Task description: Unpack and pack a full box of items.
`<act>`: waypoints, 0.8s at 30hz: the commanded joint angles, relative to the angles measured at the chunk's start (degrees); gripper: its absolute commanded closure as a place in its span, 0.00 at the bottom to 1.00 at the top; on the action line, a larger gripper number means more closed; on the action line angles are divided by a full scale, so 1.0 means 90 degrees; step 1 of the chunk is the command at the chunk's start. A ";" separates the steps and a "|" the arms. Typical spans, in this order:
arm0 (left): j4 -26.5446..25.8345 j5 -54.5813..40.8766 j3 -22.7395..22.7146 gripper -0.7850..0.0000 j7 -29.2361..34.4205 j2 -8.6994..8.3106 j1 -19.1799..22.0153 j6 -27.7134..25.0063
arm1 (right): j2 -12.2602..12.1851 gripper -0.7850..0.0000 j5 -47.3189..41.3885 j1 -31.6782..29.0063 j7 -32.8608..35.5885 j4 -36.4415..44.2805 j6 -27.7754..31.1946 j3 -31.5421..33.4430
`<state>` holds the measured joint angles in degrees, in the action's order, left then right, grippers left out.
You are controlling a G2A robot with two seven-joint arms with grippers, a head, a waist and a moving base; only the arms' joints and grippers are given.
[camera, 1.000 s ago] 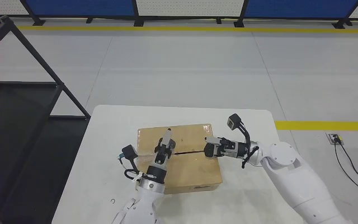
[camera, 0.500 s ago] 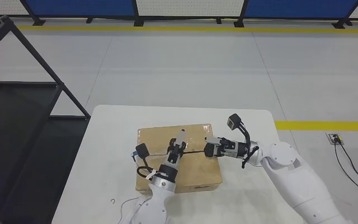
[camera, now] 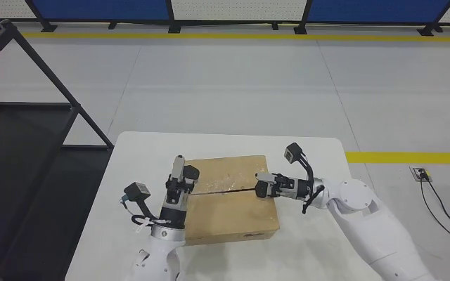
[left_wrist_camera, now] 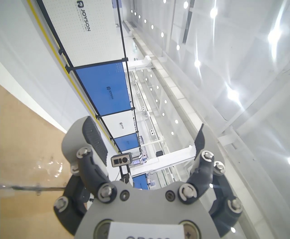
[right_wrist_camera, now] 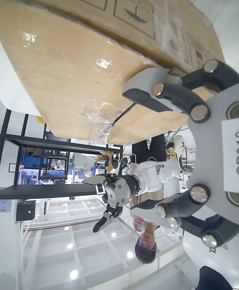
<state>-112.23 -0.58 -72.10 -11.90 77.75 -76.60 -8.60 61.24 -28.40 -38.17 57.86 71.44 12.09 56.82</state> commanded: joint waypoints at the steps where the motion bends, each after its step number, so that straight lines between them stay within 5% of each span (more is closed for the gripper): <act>1: -0.0051 -0.0115 -0.0457 0.00 0.0297 -0.0055 -0.0308 -0.0168 | 0.0002 0.00 0.0022 -0.0003 -0.0033 0.0106 -0.0039 0.0032; 9: 0.0241 -0.0922 -0.1609 0.00 0.1566 -0.0200 -0.0965 -0.0432 | 0.0096 0.00 0.0135 0.0218 -0.0072 0.0197 -0.0375 -0.0128; 24: 0.0369 -0.0755 -0.1476 0.00 0.2508 -0.0243 -0.1152 -0.0766 | 0.0256 0.00 0.0240 0.0570 -0.0158 -0.0174 -0.0911 -0.0292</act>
<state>-108.98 -7.66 -85.69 10.64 75.54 -87.05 -15.55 63.57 -26.85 -33.08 56.67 69.86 4.32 54.11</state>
